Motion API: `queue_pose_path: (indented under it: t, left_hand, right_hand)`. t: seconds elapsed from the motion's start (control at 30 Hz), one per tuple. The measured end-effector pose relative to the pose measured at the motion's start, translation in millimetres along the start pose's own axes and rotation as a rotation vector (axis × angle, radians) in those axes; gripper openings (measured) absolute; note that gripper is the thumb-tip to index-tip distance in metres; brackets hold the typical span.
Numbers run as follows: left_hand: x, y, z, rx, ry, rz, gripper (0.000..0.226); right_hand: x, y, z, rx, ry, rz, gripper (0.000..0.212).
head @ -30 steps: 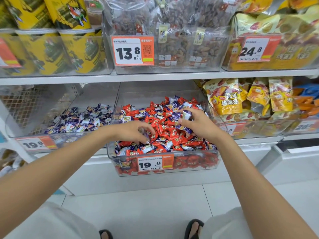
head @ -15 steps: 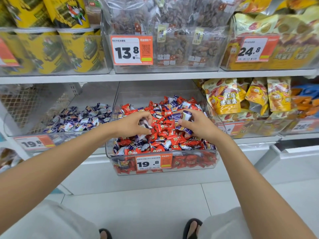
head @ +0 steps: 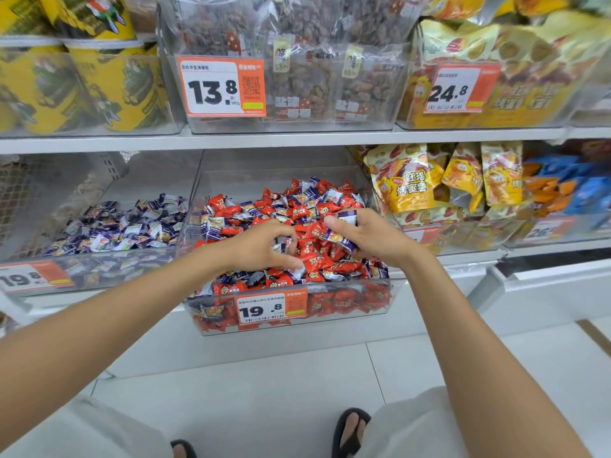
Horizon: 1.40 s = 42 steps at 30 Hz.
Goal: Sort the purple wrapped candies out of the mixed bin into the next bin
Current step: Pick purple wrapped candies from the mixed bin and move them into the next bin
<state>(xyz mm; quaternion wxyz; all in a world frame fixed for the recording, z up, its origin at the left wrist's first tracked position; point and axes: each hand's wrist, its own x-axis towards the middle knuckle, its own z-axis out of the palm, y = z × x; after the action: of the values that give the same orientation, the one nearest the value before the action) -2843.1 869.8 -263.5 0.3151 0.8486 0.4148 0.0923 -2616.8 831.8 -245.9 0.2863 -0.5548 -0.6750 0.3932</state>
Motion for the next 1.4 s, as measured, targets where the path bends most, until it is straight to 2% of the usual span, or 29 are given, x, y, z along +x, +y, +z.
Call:
queue_pose_path:
  t: [0.1, 0.2, 0.27, 0.3, 0.37, 0.43, 0.5, 0.6, 0.7, 0.8, 0.93, 1.0, 1.03, 1.07, 1.13, 1.2, 1.27, 1.33, 1.4]
  left_hand:
    - [6, 3, 7, 0.144, -0.003, -0.038, 0.034]
    - [12, 4, 7, 0.175, 0.002, -0.053, 0.042]
    - [15, 4, 7, 0.199, -0.014, -0.061, 0.041]
    - [16, 4, 7, 0.204, -0.034, -0.073, 0.041]
    - [19, -1, 4, 0.187, -0.071, -0.077, 0.045]
    - [17, -5, -4, 0.154, -0.068, -0.090, 0.044]
    - [12, -7, -19, 0.079, -0.017, -0.097, 0.030]
    - [2, -5, -34, -0.059, 0.037, -0.114, 0.021]
    - [-2, -9, -37, -0.225, 0.009, -0.151, 0.031]
    - [-2, -8, -29, -0.299, 0.009, -0.175, 0.026]
    - [0, -4, -18, -0.349, 0.081, -0.204, 0.024]
    - [-3, -1, -16, -0.341, 0.061, -0.183, 0.043]
    - [-5, 1, -15, -0.297, 0.058, -0.145, 0.042]
    - [-8, 4, -15, -0.257, 0.051, -0.102, 0.033]
    - [-8, 5, -13, -0.242, 0.043, -0.069, 0.016]
    - [-9, 3, -12, -0.264, 0.032, -0.060, 0.011]
    - [-11, 2, -13, -0.277, 0.031, -0.048, 0.015]
    - [-13, -1, -15, -0.257, 0.043, -0.034, 0.023]
    - [-13, -5, -14, -0.242, 0.067, -0.029, 0.023]
  right_hand:
    - [-2, 8, -8, -0.063, 0.005, 0.014, 0.061]
    - [-7, 6, -16, -0.090, -0.016, -0.051, 0.037]
    - [-6, -1, -14, -0.166, -0.126, -0.059, 0.014]
    - [-2, -2, -9, -0.225, -0.220, -0.032, 0.010]
    - [9, 0, 4, -0.368, -0.344, 0.037, 0.017]
    - [22, 0, 14, -0.414, -0.298, 0.037, 0.027]
    - [29, -4, 15, -0.402, -0.179, -0.029, 0.034]
    - [27, -7, 7, -0.308, -0.011, -0.137, 0.030]
    - [19, -4, -8, -0.274, 0.003, -0.107, 0.017]
    - [9, 1, -17, -0.286, -0.059, -0.053, 0.010]
    - [9, 13, -7, -0.439, -0.149, 0.066, 0.028]
    - [12, 14, 4, -0.538, -0.199, 0.108, 0.060]
    - [14, 13, 9, -0.588, -0.243, 0.119, 0.073]
    - [17, 11, 13, -0.644, -0.285, 0.138, 0.078]
    - [21, 4, 16, -0.732, -0.370, 0.158, 0.064]
    - [20, -8, 16, -0.724, -0.379, 0.165, 0.046]
    - [22, -5, 8, -0.551, -0.333, 0.123, 0.035]
    - [15, 0, -3, -0.304, -0.242, 0.059, 0.014]
    - [4, 3, -13, -0.186, -0.141, 0.041, 0.014]
